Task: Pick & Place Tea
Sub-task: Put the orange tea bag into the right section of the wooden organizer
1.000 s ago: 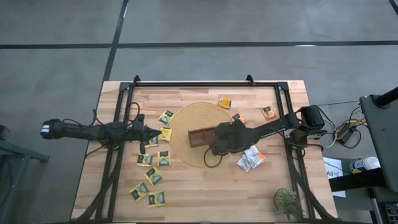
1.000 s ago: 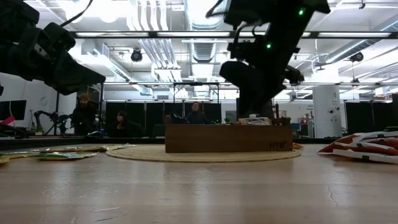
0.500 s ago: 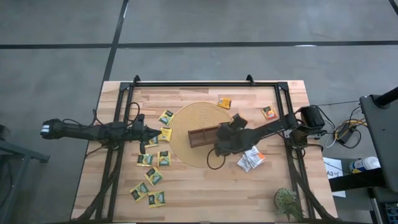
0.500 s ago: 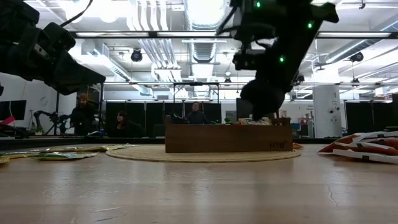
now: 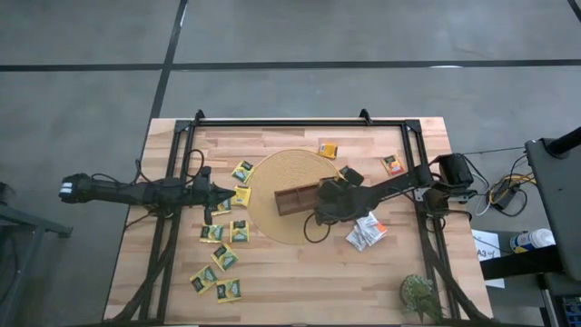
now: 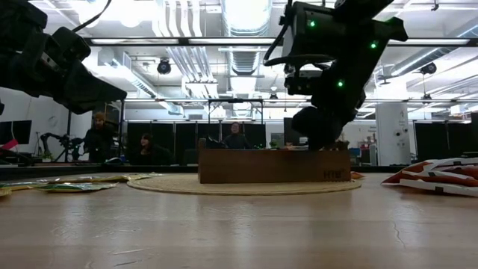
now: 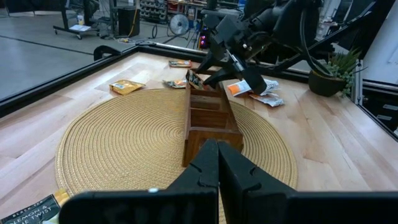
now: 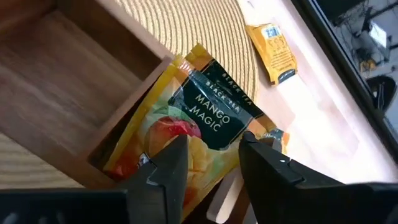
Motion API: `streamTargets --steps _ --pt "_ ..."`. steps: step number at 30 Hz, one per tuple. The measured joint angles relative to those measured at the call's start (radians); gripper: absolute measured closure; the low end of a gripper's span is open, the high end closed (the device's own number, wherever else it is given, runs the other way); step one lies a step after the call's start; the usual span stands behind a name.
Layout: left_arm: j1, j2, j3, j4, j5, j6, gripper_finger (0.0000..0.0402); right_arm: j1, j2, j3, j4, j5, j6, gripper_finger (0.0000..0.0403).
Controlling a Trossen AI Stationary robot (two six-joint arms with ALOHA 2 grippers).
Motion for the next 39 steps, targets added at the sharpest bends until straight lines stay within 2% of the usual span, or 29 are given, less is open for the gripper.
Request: streamTargets --steps 5,11,16,19,22,27,32,36,39 --pt "0.000 0.000 0.000 0.000 0.000 0.000 0.0402 0.001 -0.014 0.054 -0.021 -0.001 0.011 0.0274" --pt "0.000 0.000 0.000 0.000 0.000 0.000 0.0402 0.000 -0.052 0.138 -0.137 0.011 0.019 0.0289" --pt "0.000 0.000 0.000 0.000 0.000 0.000 0.0402 -0.005 -0.101 0.187 -0.235 0.085 0.046 0.0306" --pt "0.000 0.000 0.000 0.000 0.000 0.000 0.0402 -0.026 -0.137 0.215 -0.358 0.123 0.109 0.0315" --pt "0.000 0.000 0.000 0.000 0.000 0.000 0.0402 -0.080 -0.196 0.236 -0.476 0.135 0.241 0.0318" --pt "0.000 0.000 0.000 0.000 0.000 0.000 0.0402 -0.162 -0.287 0.199 -0.514 0.160 0.357 0.0306" --pt "0.000 0.000 0.000 0.000 0.000 0.000 0.0402 -0.194 -0.319 0.126 -0.510 0.164 0.460 0.0295" --pt "0.000 0.000 0.000 0.000 0.000 0.000 0.0402 -0.195 -0.314 0.099 -0.507 0.159 0.358 0.0289" --pt "0.000 0.000 0.000 0.000 0.000 0.000 0.0402 -0.196 -0.309 0.084 -0.499 0.118 0.322 0.0287"
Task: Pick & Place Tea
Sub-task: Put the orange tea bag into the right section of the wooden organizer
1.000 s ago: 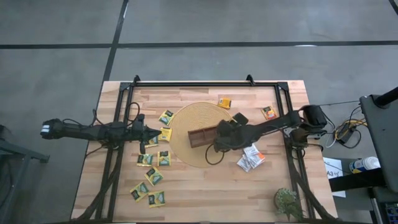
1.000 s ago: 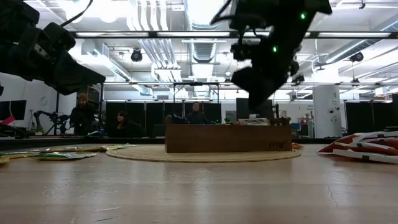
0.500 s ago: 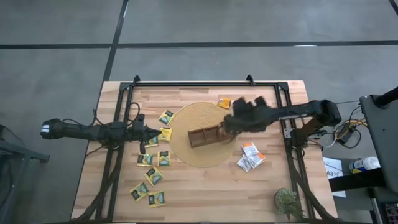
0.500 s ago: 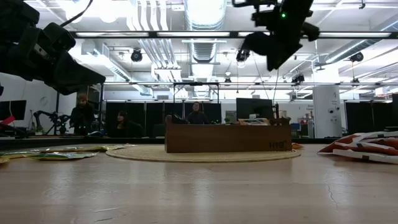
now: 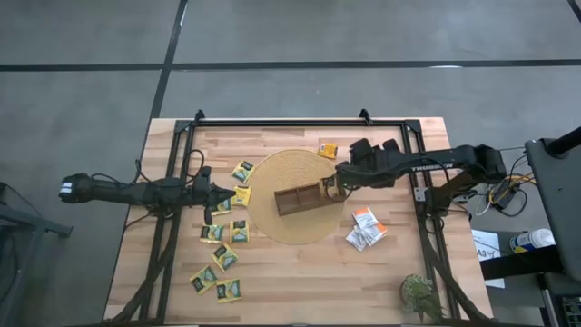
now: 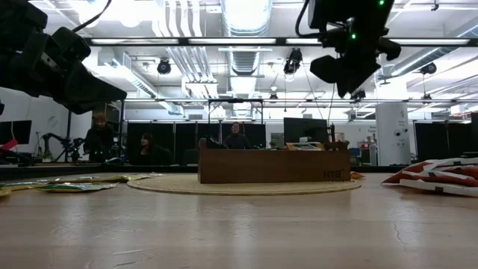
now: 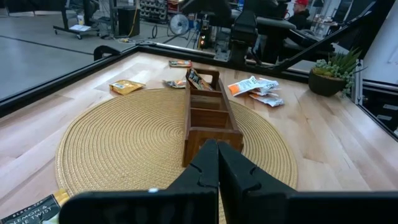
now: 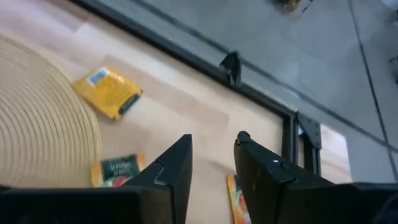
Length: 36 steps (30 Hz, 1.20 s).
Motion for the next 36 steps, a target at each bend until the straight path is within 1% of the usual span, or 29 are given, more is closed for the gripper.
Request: streamTargets --steps 2,4,7,12,16,20,23,26,31,36 --pt "0.000 0.000 0.000 0.000 0.000 0.000 0.0402 0.001 0.001 -0.014 0.007 -0.030 0.026 0.0286" --pt "0.000 0.000 0.000 0.000 0.000 0.000 0.0402 -0.004 0.002 -0.028 0.009 -0.036 0.069 0.0288" --pt "0.000 0.000 0.000 0.000 0.000 0.000 0.0402 -0.041 -0.003 -0.055 0.010 -0.053 0.107 0.0291" --pt "0.000 0.000 0.000 0.000 0.000 0.000 0.0402 -0.097 -0.008 -0.101 0.036 -0.157 0.082 0.0281" --pt "0.000 0.000 0.000 0.000 0.000 0.000 0.0402 -0.131 -0.010 -0.142 0.171 -0.186 -0.028 0.0259" --pt "0.000 0.000 0.000 0.000 0.000 0.000 0.0402 -0.168 -0.010 -0.173 0.356 -0.296 -0.175 0.0229" --pt "0.000 0.000 0.000 0.000 0.000 0.000 0.0402 -0.191 -0.010 -0.203 0.463 -0.370 -0.242 0.0206" --pt "0.000 0.000 0.000 0.000 0.000 0.000 0.0402 -0.212 -0.010 -0.234 0.484 -0.428 -0.247 0.0187" --pt "0.000 0.000 0.000 0.000 0.000 0.000 0.0402 -0.244 -0.010 -0.303 0.499 -0.514 -0.209 0.0161" --pt "0.000 0.000 0.000 0.000 0.000 0.000 0.0402 -0.281 -0.010 -0.393 0.614 -0.646 -0.228 0.0144"
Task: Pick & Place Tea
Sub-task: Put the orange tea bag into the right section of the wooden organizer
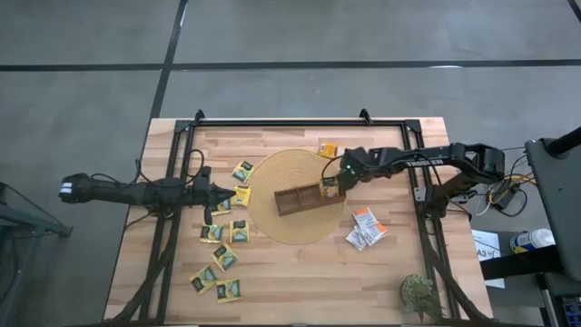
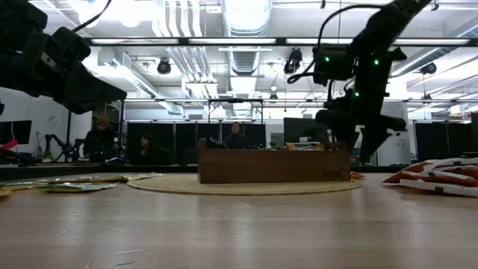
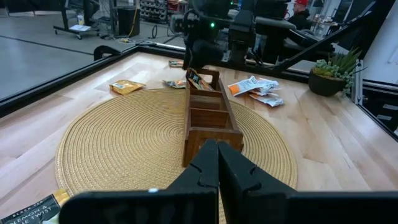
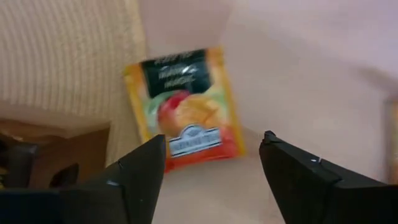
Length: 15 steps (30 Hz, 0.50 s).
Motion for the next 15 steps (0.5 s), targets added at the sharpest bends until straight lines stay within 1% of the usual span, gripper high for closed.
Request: streamTargets --steps 4,9,15 --pt "0.000 0.000 0.000 0.000 0.000 0.000 0.0402 -0.026 0.002 -0.039 0.101 -0.080 -0.028 0.0137" --pt "0.000 0.000 0.000 0.000 0.000 0.000 0.0402 -0.041 0.011 -0.063 0.105 -0.095 -0.031 0.0139" --pt "0.000 0.000 0.000 0.000 0.000 0.000 0.0402 -0.049 0.012 -0.086 0.106 -0.110 -0.016 0.0161"
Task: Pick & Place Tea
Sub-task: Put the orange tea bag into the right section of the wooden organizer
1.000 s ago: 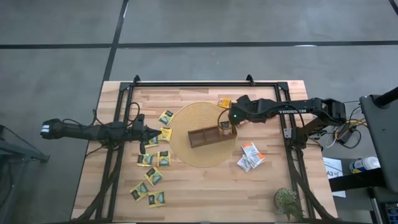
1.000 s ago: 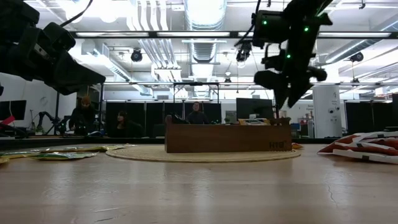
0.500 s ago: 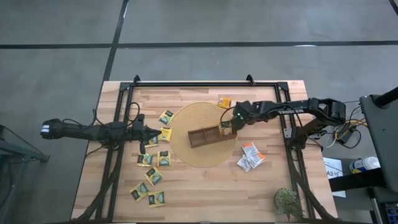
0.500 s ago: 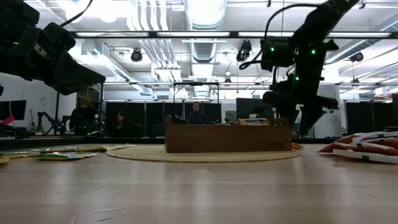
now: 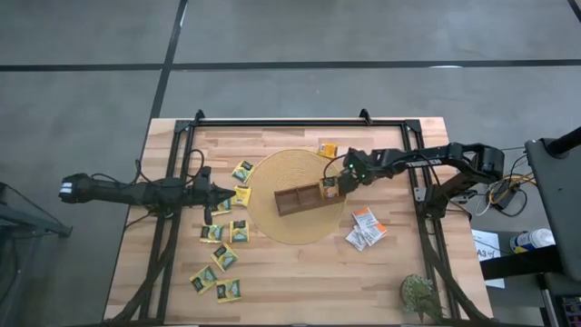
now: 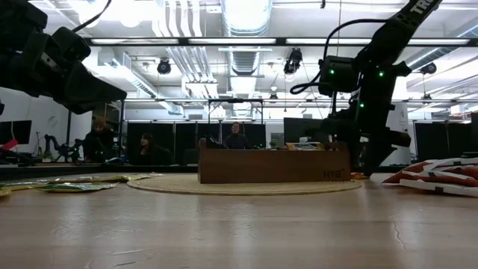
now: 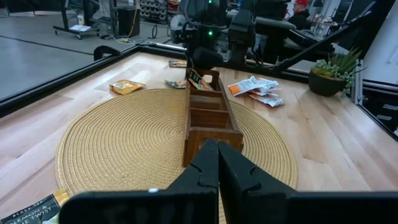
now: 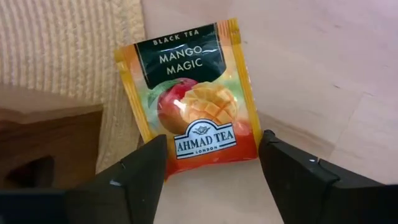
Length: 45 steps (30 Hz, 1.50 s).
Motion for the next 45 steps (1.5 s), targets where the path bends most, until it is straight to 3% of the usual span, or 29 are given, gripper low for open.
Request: streamTargets --steps 21,34,39,45 --pt "0.000 0.000 0.000 0.000 0.000 0.000 0.0402 -0.042 -0.010 -0.004 -0.025 0.003 -0.060 0.0367" --pt "0.000 0.000 0.000 0.000 0.000 0.000 0.0402 0.000 -0.032 0.110 -0.085 0.074 -0.110 0.0378" --pt "0.000 0.000 0.000 0.000 0.000 0.000 0.0402 0.053 -0.108 0.138 -0.083 0.187 -0.104 0.0378" --pt "0.000 0.000 0.000 0.000 0.000 0.000 0.0402 0.169 -0.197 0.139 -0.072 0.311 0.037 0.0376"
